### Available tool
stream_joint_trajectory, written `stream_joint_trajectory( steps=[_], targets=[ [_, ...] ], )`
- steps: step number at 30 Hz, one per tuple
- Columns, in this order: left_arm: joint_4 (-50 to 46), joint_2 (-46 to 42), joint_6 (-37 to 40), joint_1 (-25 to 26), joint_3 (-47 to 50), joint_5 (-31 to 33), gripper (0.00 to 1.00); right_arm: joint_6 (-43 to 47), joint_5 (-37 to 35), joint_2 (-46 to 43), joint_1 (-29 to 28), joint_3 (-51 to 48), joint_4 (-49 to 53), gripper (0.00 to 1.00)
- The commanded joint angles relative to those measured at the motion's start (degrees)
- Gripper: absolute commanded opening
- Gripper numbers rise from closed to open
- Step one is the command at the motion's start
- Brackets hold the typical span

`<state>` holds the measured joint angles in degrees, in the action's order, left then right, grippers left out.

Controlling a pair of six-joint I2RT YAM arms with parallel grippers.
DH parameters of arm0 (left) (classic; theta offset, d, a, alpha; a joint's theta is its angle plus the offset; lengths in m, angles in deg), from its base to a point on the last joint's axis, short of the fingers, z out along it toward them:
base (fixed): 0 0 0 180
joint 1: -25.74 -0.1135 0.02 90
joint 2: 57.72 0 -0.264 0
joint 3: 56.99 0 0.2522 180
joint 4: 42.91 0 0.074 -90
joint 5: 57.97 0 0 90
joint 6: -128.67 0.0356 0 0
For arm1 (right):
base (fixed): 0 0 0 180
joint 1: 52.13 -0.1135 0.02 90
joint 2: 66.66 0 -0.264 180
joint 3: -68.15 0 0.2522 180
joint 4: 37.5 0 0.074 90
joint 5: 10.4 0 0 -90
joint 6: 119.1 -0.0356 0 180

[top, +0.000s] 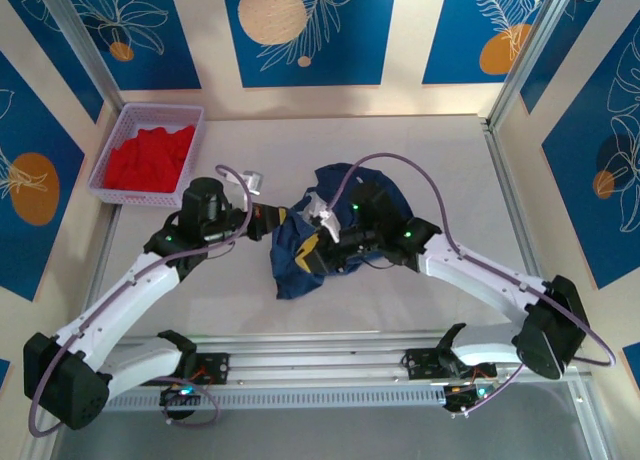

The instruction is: Fold the inside-out t-shirt

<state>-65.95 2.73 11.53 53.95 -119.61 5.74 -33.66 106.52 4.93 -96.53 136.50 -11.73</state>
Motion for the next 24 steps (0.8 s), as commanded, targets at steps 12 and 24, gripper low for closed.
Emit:
stream_joint_trajectory(
  steps=[12,24],
  targets=[
    [2.42,-0.59,2.13,-0.08,0.52,-3.82,0.00,-3.27,-31.75,2.77,-4.03,1.30,-5.35,0.44],
    [2.20,-0.64,2.18,0.00,0.43,-4.27,0.00,-3.18,-34.48,7.79,-4.31,4.46,-7.27,0.45]
  ],
)
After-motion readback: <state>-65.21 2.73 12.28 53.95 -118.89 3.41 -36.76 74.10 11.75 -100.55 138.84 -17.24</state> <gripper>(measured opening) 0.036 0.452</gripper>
